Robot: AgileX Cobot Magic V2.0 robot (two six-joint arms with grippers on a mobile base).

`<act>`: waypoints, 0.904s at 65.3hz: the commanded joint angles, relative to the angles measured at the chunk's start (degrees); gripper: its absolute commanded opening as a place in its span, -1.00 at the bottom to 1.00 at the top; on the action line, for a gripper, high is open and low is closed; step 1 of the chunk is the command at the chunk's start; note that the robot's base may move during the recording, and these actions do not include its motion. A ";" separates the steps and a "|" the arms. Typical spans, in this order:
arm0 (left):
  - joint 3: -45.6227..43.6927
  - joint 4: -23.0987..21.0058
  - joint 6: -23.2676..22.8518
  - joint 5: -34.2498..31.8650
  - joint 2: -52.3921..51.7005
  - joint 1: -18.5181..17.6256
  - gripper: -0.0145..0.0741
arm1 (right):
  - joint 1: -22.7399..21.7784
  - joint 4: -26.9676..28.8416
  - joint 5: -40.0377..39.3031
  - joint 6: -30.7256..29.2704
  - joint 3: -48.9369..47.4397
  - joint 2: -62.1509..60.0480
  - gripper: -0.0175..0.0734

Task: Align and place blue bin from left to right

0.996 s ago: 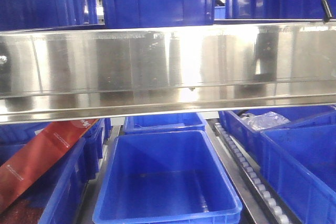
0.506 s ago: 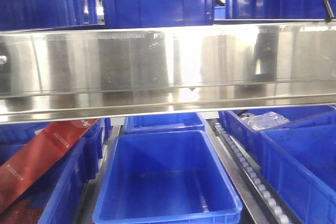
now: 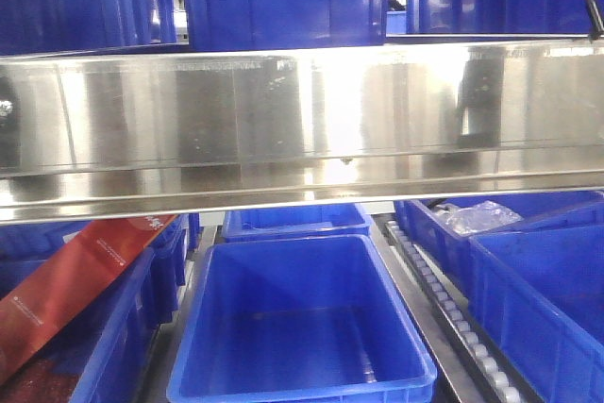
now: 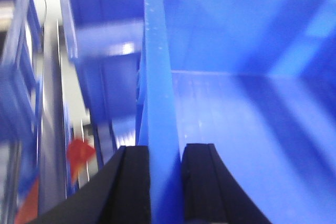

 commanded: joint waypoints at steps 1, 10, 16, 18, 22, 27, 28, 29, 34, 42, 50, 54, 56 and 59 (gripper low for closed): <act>-1.00 -3.22 0.46 -0.84 0.07 -0.65 -0.92 | -0.39 -0.14 -7.67 -0.50 -1.20 0.72 -0.76; -1.00 -3.11 0.46 0.96 1.80 -0.65 -0.92 | -0.39 -0.14 -9.90 -1.12 -1.20 2.89 -0.76; -1.00 -2.42 0.46 1.25 2.66 -0.65 -0.92 | -0.39 -0.14 -10.31 -1.51 -1.20 4.60 -0.76; -1.00 -2.42 0.46 1.37 2.73 -0.65 -0.92 | -0.39 -0.14 -10.54 -1.51 -1.20 5.11 -0.76; -0.87 -2.17 0.46 1.36 3.31 -0.65 -0.92 | -0.39 -0.14 -10.78 -1.51 -1.20 6.38 -0.76; -0.87 -1.94 0.46 1.55 4.01 -0.65 -0.92 | -0.39 -0.14 -11.50 -1.51 -1.20 7.93 -0.76; -0.87 -1.74 0.46 1.79 4.12 -0.65 -0.92 | -0.39 -0.14 -11.66 -1.51 -1.20 8.14 -0.76; -0.87 -1.64 0.46 1.92 4.26 -0.65 -0.92 | -0.39 -0.14 -11.77 -1.51 -1.20 8.35 -0.76; -0.87 -1.86 0.46 2.64 4.89 -0.65 -0.92 | -0.39 -0.14 -11.89 -1.60 -1.20 9.54 -0.74; -0.87 -1.96 0.46 4.24 5.57 -0.65 -0.62 | -0.48 -0.14 -11.70 -1.91 -1.20 9.94 -0.49; -0.87 -1.65 0.46 4.32 5.70 -0.65 -0.03 | -0.92 -0.14 -11.48 -2.14 -1.20 9.60 0.33; -1.00 -1.03 0.46 4.14 5.70 -0.65 0.33 | -1.12 -0.30 -10.95 -2.14 -1.20 9.40 0.65; -1.00 -0.58 0.46 3.87 5.70 -0.65 0.54 | -1.28 -0.30 -10.32 -2.14 -1.45 9.34 0.65; -1.12 0.03 0.46 3.87 5.70 -0.65 0.75 | -1.52 -0.30 -9.08 -2.14 -1.93 9.34 0.63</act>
